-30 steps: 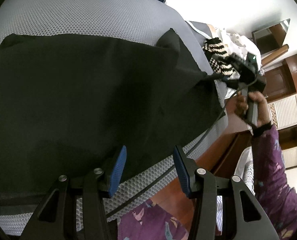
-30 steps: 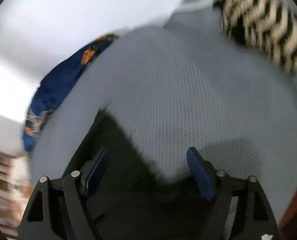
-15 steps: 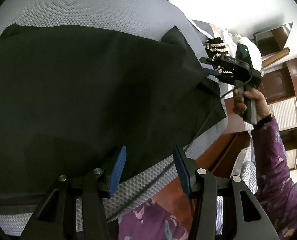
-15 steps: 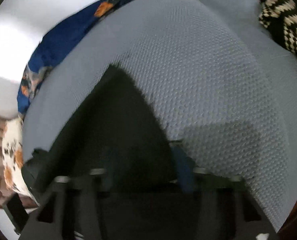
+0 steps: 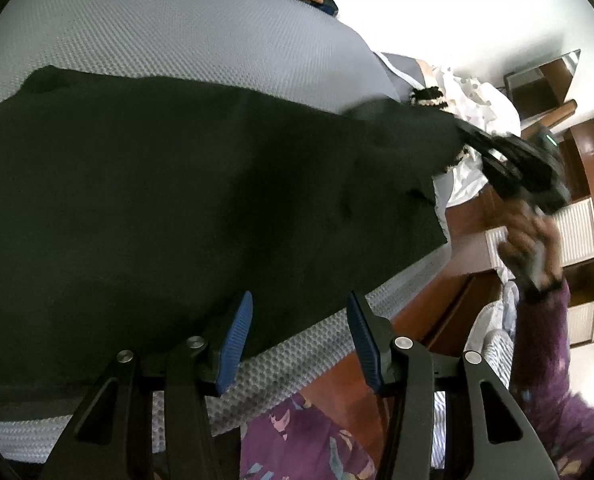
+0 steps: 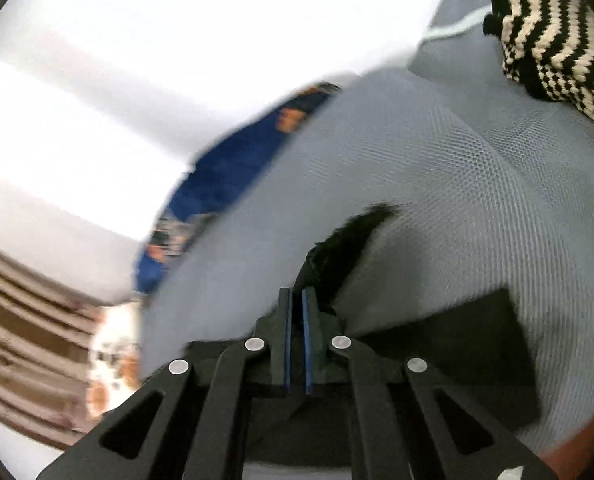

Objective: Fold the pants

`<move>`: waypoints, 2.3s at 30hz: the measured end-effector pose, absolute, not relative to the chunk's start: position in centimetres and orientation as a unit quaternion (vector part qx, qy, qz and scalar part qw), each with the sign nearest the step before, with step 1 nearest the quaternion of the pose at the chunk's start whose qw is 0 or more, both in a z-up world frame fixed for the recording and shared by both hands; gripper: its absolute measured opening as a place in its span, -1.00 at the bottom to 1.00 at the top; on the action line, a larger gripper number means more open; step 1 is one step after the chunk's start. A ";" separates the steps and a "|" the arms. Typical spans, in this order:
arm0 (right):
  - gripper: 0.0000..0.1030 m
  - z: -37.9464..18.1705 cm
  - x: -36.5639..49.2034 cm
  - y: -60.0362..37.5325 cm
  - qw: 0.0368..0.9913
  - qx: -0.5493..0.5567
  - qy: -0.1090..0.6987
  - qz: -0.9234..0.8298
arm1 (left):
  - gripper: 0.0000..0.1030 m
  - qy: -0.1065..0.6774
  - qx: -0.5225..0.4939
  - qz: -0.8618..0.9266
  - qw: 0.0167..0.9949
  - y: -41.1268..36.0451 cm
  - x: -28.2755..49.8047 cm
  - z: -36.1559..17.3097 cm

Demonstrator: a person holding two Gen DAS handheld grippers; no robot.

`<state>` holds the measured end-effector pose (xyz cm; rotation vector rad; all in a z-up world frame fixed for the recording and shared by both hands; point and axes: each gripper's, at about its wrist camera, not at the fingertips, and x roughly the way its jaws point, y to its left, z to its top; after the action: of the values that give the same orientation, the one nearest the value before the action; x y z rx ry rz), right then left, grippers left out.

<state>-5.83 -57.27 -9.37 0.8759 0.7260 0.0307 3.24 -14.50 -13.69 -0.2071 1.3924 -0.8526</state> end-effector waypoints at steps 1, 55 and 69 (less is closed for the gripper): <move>-0.90 -8.6 -7.5 -56.6 0.846 0.414 0.334 0.020 | 0.00 0.619 -0.094 -0.379 0.682 -14.2 3.3 -13.5; -0.87 -17.5 -3.9 -60.5 0.868 0.255 0.417 -0.086 | 0.13 0.624 -0.045 -0.366 0.689 -14.9 1.9 -14.9; -0.84 -18.6 -3.5 -61.4 0.903 0.215 0.357 -0.107 | 0.14 0.638 -0.049 -0.355 0.681 -14.7 1.9 -16.5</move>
<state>-3.47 -61.36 -18.61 0.4442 0.7386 -0.2221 1.87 -14.72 -16.50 -0.1107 1.4319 -0.7967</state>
